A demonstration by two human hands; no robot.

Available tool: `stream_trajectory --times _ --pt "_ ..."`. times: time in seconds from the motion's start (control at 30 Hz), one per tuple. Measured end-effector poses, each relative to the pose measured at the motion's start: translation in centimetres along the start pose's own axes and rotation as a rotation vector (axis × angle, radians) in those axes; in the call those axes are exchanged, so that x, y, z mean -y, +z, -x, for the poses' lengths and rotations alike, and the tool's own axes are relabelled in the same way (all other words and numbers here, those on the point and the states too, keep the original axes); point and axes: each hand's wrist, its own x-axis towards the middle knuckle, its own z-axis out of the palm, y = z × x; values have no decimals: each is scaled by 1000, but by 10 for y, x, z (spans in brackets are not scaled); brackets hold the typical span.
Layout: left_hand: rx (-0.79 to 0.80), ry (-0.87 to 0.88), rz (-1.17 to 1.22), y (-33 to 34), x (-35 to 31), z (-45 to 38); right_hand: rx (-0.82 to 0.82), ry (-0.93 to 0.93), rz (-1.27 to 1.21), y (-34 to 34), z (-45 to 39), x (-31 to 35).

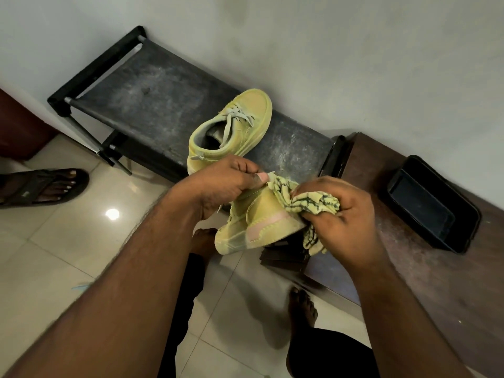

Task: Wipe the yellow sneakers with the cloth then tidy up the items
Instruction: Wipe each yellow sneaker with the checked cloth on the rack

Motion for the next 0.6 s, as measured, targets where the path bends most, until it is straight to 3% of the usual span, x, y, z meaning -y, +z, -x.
stream_trajectory --times 0.13,0.3,0.47,0.6 --pt "-14 -14 -8 -1 4 -3 10 45 215 8 -5 -13" --pt "-86 -77 60 -2 8 -9 39 -154 325 14 2 1" --pt "-215 -197 187 10 7 -14 -51 44 506 23 -4 4" --pt "-337 -272 315 10 3 -14 -20 -97 606 37 12 17"
